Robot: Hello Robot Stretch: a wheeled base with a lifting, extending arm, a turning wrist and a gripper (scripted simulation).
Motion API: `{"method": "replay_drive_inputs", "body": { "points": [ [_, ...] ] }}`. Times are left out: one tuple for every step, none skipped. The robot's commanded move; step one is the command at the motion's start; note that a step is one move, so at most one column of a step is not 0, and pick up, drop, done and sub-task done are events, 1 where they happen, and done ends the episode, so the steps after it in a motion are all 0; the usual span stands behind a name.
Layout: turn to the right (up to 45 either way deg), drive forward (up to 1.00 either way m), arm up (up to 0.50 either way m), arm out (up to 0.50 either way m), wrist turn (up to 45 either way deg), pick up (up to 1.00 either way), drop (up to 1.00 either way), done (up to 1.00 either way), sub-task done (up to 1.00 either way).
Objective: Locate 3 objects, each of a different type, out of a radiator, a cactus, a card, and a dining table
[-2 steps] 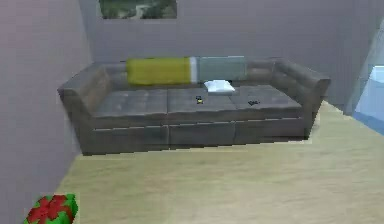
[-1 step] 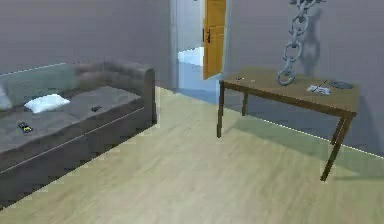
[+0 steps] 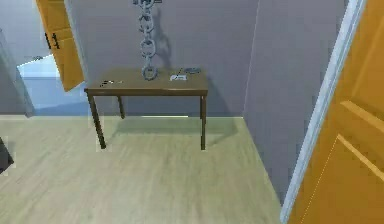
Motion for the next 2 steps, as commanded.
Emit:
{"method": "replay_drive_inputs", "body": {
  "points": [
    [0.0,1.0,0.0,0.0,0.0,0.0,0.0,0.0,0.0],
    [12.0,0.0,0.0,0.0,0.0,0.0,0.0,0.0,0.0]
  ]
}}
